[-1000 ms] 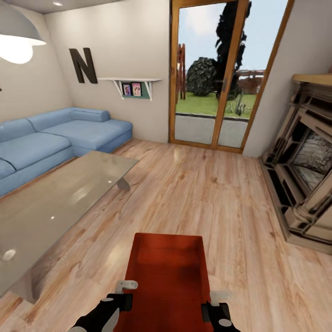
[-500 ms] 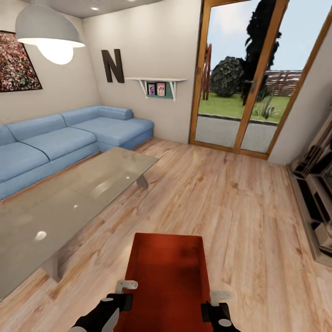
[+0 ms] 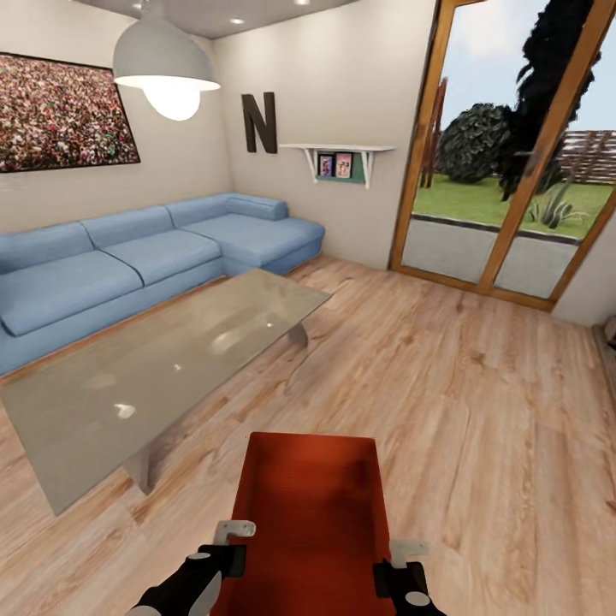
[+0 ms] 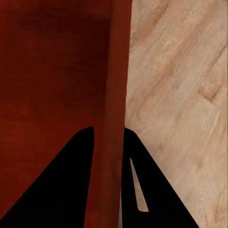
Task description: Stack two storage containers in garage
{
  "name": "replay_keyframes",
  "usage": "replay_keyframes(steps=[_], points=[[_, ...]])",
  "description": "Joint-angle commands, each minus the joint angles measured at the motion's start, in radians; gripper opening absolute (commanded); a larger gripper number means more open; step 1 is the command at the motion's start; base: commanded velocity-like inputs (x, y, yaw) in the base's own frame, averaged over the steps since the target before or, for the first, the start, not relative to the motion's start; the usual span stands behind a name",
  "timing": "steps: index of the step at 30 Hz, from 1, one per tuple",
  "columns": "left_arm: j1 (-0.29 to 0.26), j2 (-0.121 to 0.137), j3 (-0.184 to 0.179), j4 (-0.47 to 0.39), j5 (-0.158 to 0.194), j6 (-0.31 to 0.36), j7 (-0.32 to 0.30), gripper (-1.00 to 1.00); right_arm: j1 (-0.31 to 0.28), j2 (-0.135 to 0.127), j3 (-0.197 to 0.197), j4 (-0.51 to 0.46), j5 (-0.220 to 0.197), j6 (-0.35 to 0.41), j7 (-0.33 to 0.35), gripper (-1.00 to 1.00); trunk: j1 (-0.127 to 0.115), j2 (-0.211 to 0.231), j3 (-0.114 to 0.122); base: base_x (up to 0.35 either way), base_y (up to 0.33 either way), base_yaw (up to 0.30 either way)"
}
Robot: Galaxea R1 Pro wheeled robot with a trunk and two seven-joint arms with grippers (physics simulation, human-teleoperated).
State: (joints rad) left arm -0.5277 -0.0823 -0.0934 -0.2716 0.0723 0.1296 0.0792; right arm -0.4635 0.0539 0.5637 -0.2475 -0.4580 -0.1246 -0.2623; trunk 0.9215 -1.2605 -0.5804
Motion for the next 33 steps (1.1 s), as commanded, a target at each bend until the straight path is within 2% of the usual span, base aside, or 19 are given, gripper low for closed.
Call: replay_keyframes(steps=[1, 33], points=[[0.000, 0.003, 0.004, 0.002, -0.002, 0.007, 0.013, -1.00, -0.001, -0.009, -0.018, -0.002, 0.009, -0.015, -0.011, -1.00, 0.000, 0.000, -0.001, 0.000, 0.000, 0.300], [0.000, 0.006, 0.004, 0.002, -0.002, 0.007, 0.013, -1.00, -0.001, -0.011, -0.017, -0.002, 0.009, -0.015, -0.011, -1.00, 0.000, 0.000, -0.001, 0.000, 0.000, 0.300]])
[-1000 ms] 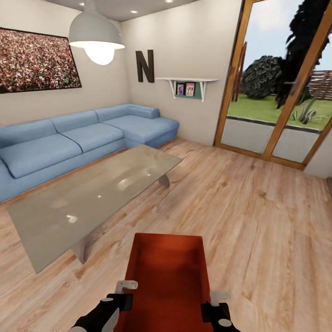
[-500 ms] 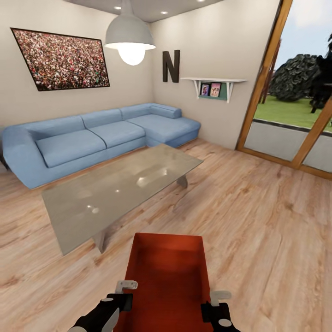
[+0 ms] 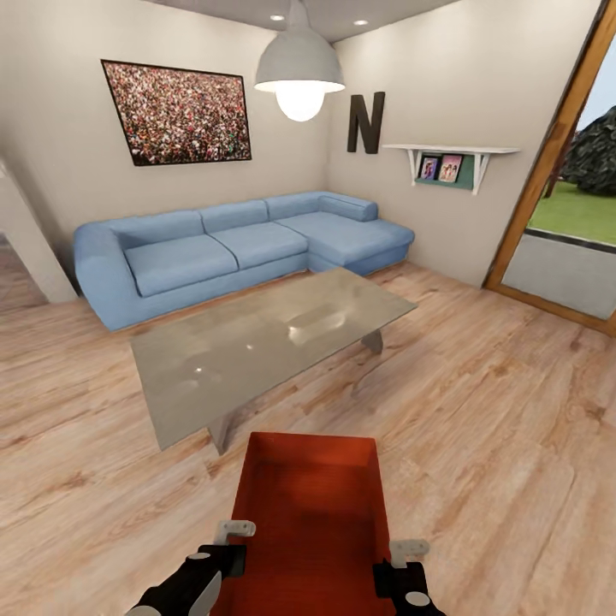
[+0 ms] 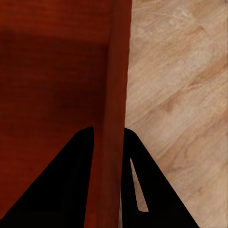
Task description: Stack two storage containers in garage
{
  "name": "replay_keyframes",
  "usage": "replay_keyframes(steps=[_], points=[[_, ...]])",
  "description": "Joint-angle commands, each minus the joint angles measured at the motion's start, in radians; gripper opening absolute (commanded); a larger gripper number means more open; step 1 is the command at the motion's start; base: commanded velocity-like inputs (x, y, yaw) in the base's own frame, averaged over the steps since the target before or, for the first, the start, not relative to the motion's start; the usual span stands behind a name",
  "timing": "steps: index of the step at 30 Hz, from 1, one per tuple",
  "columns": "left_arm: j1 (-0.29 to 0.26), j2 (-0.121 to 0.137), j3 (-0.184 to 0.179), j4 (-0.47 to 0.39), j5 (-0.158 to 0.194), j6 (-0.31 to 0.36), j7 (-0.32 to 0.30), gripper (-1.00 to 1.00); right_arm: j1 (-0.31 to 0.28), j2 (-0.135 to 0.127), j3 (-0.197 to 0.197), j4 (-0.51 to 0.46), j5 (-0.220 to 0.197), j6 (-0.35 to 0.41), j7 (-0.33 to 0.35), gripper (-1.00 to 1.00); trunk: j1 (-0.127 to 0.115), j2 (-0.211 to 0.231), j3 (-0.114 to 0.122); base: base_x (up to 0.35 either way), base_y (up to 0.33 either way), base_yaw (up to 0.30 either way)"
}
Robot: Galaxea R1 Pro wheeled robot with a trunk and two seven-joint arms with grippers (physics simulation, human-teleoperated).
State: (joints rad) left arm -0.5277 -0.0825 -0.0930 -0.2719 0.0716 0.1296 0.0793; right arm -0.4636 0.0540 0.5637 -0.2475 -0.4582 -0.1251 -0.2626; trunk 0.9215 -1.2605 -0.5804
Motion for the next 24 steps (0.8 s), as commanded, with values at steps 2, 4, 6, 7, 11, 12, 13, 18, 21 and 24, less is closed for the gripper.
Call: replay_keyframes(steps=[2, 4, 6, 7, 11, 12, 13, 18, 21, 24], points=[[0.000, 0.006, 0.004, 0.002, -0.001, 0.007, 0.013, -1.00, -0.001, -0.011, -0.018, -0.002, 0.009, -0.014, -0.010, -1.00, 0.000, 0.000, -0.001, 0.000, 0.000, 0.300], [0.000, 0.006, 0.004, 0.002, -0.001, 0.007, 0.013, -1.00, -0.001, -0.011, -0.018, -0.002, 0.009, -0.014, -0.010, -1.00, 0.000, 0.000, -0.001, 0.000, 0.000, 0.300], [0.000, 0.006, 0.004, 0.002, -0.001, 0.007, 0.013, -1.00, -0.001, -0.011, -0.018, -0.003, 0.009, -0.014, -0.010, -1.00, 0.000, 0.000, -0.001, 0.000, 0.000, 0.300], [0.000, 0.006, 0.004, 0.002, -0.001, 0.007, 0.013, -1.00, -0.001, -0.011, -0.018, -0.003, 0.009, -0.014, -0.010, -1.00, 0.000, 0.000, -0.001, 0.000, 0.000, 0.300], [0.000, 0.006, 0.004, 0.002, -0.001, 0.007, 0.013, -1.00, -0.001, -0.011, -0.018, -0.003, 0.009, -0.015, -0.010, -1.00, 0.000, 0.000, -0.001, 0.000, 0.000, 0.300], [0.000, 0.005, 0.004, 0.002, -0.001, 0.007, 0.013, -1.00, -0.001, -0.011, -0.018, -0.002, 0.009, -0.015, -0.010, -1.00, 0.000, 0.000, -0.001, 0.000, 0.000, 0.300], [0.000, 0.005, 0.004, 0.002, -0.001, 0.007, 0.013, -1.00, -0.001, -0.011, -0.018, -0.002, 0.009, -0.015, -0.010, -1.00, 0.000, 0.000, -0.001, 0.000, 0.000, 0.300], [0.000, 0.005, 0.004, 0.002, -0.001, 0.007, 0.013, -1.00, -0.001, -0.011, -0.018, -0.002, 0.009, -0.014, -0.010, -1.00, 0.000, 0.000, -0.001, 0.000, 0.000, 0.300], [0.000, 0.004, 0.004, 0.002, -0.001, 0.007, 0.013, -1.00, -0.001, -0.011, -0.018, -0.002, 0.009, -0.014, -0.010, -1.00, 0.000, 0.000, -0.001, 0.000, 0.000, 0.300], [0.000, 0.005, 0.004, 0.002, -0.001, 0.007, 0.013, -1.00, -0.001, -0.011, -0.018, -0.002, 0.009, -0.014, -0.010, -1.00, 0.000, 0.000, -0.001, 0.000, 0.000, 0.300]])
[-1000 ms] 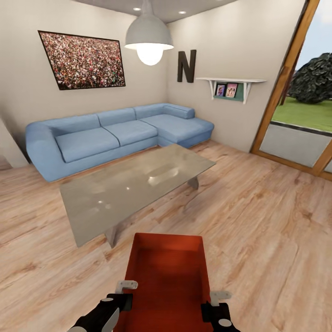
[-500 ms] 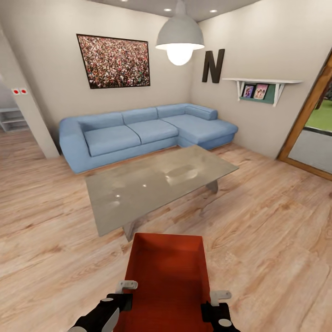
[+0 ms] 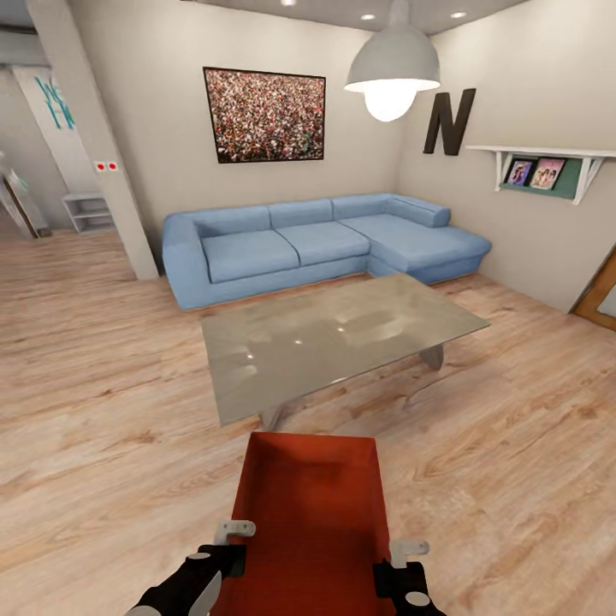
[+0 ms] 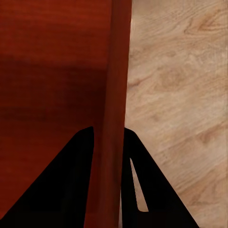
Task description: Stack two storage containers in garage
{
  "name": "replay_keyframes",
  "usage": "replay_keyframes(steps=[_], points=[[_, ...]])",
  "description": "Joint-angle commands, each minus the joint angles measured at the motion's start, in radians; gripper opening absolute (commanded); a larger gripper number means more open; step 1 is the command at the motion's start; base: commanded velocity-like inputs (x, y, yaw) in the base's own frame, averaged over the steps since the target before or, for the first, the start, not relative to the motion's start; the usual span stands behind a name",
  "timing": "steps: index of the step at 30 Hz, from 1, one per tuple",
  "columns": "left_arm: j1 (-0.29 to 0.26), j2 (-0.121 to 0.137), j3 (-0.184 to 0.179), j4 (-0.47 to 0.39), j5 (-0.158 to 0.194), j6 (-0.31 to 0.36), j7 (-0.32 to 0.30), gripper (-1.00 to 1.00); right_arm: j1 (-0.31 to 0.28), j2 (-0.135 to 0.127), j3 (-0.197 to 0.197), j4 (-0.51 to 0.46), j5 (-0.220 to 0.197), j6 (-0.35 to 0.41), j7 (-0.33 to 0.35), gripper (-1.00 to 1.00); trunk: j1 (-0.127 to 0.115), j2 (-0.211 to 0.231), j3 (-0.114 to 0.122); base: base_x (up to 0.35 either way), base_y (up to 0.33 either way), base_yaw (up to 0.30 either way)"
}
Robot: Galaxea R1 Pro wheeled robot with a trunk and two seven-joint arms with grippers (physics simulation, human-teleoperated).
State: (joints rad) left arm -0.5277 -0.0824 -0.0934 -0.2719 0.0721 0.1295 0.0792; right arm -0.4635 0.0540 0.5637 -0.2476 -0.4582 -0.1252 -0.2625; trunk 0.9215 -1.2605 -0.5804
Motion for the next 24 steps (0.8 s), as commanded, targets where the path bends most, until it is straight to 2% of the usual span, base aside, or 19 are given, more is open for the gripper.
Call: replay_keyframes(steps=[1, 24], points=[[0.000, 0.005, 0.004, 0.002, -0.002, 0.007, 0.013, -1.00, -0.001, -0.011, -0.018, -0.002, 0.009, -0.014, -0.011, -1.00, 0.000, 0.000, -0.001, 0.000, 0.000, 0.300], [0.000, 0.004, 0.004, 0.002, -0.002, 0.007, 0.013, -1.00, -0.001, -0.011, -0.018, -0.002, 0.009, -0.015, -0.011, -1.00, 0.000, 0.000, -0.001, 0.000, 0.000, 0.300]])
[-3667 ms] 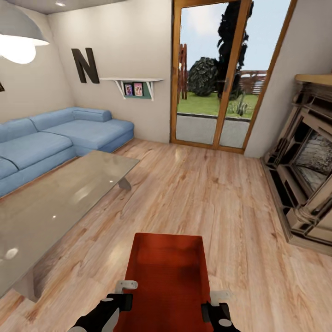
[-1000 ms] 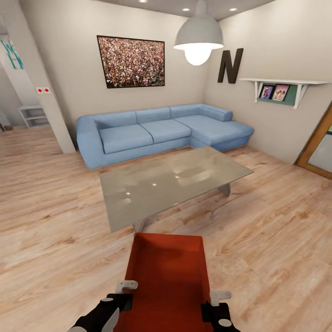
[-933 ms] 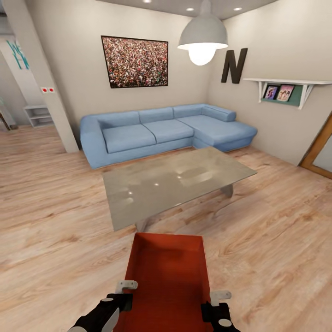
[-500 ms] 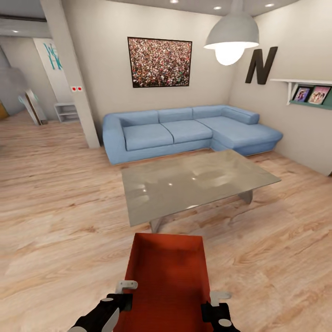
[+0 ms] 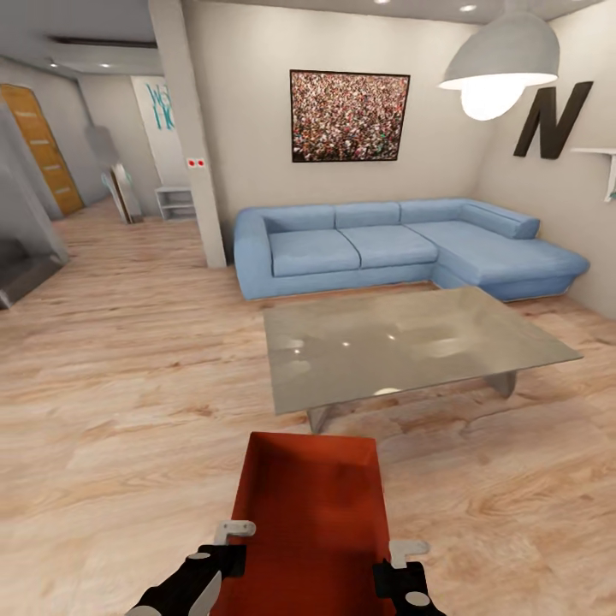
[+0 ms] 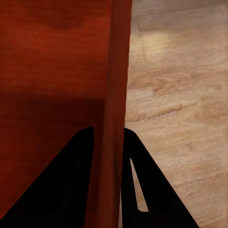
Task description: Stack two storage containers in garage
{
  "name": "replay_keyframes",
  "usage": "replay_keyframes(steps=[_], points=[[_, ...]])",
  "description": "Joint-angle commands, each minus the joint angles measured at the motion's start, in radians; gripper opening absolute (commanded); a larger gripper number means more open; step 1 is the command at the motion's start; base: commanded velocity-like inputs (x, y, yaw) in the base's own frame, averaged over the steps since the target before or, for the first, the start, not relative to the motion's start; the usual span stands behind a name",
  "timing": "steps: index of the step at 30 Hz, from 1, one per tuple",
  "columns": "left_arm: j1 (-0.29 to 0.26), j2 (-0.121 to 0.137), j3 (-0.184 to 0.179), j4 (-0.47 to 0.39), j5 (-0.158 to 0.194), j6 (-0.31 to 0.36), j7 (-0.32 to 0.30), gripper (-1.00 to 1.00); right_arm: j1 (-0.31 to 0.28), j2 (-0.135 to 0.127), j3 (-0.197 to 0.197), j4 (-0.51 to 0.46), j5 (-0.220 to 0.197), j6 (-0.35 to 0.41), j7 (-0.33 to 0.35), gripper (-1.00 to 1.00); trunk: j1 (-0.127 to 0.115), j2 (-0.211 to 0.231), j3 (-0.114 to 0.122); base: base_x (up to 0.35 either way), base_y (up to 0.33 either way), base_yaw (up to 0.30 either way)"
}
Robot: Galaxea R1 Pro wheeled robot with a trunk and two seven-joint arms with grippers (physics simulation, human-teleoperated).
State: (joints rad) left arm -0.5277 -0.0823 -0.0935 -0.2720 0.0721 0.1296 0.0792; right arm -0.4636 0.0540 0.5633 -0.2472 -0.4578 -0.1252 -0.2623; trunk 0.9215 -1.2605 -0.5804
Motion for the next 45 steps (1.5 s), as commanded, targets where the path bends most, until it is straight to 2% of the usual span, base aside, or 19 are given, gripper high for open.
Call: replay_keyframes(steps=[1, 45], points=[[0.000, 0.004, 0.004, 0.002, -0.001, 0.007, 0.013, -1.00, -0.001, -0.011, -0.017, -0.002, 0.008, -0.015, -0.011, -1.00, 0.000, 0.000, -0.001, 0.000, 0.000, 0.300], [0.000, 0.004, 0.004, 0.002, -0.001, 0.006, 0.013, -1.00, -0.001, -0.013, -0.017, -0.002, 0.008, -0.016, -0.011, -1.00, 0.000, 0.000, -0.001, 0.000, 0.000, 0.300]])
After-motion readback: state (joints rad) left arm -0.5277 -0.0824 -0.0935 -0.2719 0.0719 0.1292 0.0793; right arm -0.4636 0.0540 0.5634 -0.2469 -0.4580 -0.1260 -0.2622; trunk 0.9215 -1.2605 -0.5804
